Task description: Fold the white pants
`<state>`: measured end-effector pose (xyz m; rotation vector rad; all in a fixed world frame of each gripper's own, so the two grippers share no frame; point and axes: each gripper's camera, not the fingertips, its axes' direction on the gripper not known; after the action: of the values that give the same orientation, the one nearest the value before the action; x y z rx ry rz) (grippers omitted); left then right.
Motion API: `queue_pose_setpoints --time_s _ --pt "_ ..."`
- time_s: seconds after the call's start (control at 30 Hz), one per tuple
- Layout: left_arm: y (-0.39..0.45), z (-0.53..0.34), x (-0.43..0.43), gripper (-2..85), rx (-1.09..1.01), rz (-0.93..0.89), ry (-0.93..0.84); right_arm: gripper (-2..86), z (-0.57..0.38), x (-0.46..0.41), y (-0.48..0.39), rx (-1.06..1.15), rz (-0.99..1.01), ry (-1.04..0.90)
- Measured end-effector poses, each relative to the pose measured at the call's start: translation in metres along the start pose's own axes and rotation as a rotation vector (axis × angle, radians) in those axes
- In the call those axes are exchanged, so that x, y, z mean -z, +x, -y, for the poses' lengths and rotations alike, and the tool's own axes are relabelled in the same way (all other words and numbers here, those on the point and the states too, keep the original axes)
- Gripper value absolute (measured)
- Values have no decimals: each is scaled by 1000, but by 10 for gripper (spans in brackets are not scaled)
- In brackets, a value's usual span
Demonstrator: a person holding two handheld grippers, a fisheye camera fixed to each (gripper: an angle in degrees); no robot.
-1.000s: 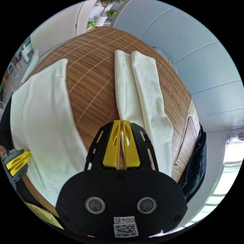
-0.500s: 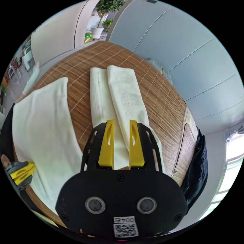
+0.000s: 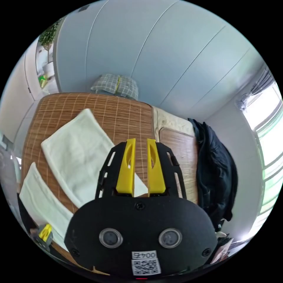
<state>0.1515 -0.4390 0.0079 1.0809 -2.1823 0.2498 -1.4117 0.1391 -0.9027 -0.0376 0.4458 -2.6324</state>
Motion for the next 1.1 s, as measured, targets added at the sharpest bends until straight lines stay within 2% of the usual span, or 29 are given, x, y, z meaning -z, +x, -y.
queue_pose_setpoints --time_s 0.13,0.27,0.33,0.4,0.43,0.5,0.6,0.7,0.83,0.97,1.1 --pt "10 0 -2 5 -27 47 -6 45 -111 -8 20 34 284 -6" --pt "12 -3 -3 7 -24 63 -2 59 -221 -22 -4 14 380 -30" --pt "9 -7 -5 8 -9 46 14 58 -244 -31 -16 0 347 -39" --pt "6 -11 -8 8 1 32 31 48 -254 -54 -32 23 364 -139" --pt "5 -12 -8 8 6 28 35 43 -258 -51 -35 -4 329 -81" --pt "3 -17 -11 9 24 17 65 51 -257 -38 -38 3 312 -91" --pt "7 -23 -12 8 5 43 97 51 -286 4 -22 -18 409 1" --pt "15 -38 3 8 -8 76 202 56 -351 33 2 8 429 -38" --pt "29 -70 30 9 -9 43 328 66 -463 61 34 -39 336 -164" --pt "83 -102 53 11 -144 -98 398 76 -534 82 55 -173 287 -230" --pt "169 -106 57 9 -309 23 363 84 -545 86 66 -176 256 -260"
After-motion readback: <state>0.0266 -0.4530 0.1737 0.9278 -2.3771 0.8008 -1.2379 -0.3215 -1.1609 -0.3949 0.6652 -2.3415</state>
